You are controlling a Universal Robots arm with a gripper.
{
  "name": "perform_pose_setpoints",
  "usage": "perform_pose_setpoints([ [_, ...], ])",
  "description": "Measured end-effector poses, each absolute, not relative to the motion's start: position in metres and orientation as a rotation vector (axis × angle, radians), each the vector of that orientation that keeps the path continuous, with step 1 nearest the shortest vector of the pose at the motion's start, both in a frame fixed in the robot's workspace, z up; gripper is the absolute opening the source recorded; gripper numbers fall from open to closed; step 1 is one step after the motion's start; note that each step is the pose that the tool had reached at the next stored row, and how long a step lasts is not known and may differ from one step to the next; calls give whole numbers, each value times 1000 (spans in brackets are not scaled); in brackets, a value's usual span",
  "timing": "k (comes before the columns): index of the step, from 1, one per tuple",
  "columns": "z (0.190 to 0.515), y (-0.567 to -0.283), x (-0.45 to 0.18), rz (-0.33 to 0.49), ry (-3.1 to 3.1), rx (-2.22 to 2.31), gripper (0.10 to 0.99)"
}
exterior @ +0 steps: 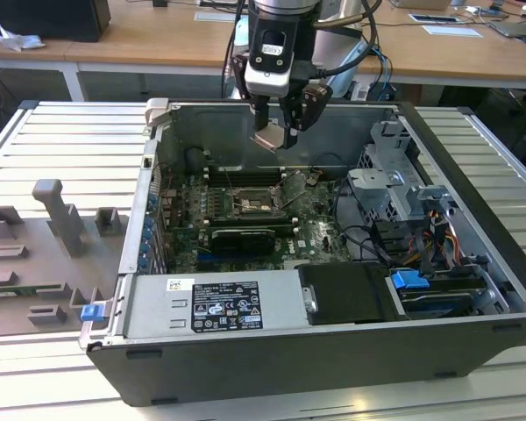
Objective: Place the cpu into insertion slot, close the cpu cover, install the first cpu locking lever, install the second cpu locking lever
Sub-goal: 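Place the cpu into insertion slot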
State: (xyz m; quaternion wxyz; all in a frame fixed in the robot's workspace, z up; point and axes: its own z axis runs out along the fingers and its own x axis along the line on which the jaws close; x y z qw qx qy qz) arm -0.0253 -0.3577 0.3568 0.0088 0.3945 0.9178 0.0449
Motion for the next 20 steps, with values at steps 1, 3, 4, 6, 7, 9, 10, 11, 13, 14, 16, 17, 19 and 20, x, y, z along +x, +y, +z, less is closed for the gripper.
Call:
perform_pose_setpoints([
  [1, 356, -358, -25, 140, 2866, 1234, 541],
  [3, 356, -358, -25, 140, 2865, 1238, 541],
  [4, 355, -358, -25, 140, 2864, 1239, 541],
  [6, 354, -358, -25, 140, 2860, 1247, 541],
  [7, 353, -358, -25, 140, 2856, 1256, 541],
  [9, 351, -358, -25, 139, 2843, 1283, 541],
  [10, 349, -358, -25, 139, 2826, 1317, 541],
  [11, 347, -358, -25, 138, 2798, 1373, 541],
  [13, 345, -358, -25, 137, 2750, 1460, 541],
  [14, 344, -358, -25, 136, 2733, 1490, 541],
  [16, 341, -358, -25, 135, 2724, 1507, 541],
  [17, 340, -358, -25, 135, 2724, 1507, 541],
  [19, 338, -358, -25, 136, 2726, 1509, 541],
  [20, 337, -358, -25, 135, 2726, 1509, 541],
])
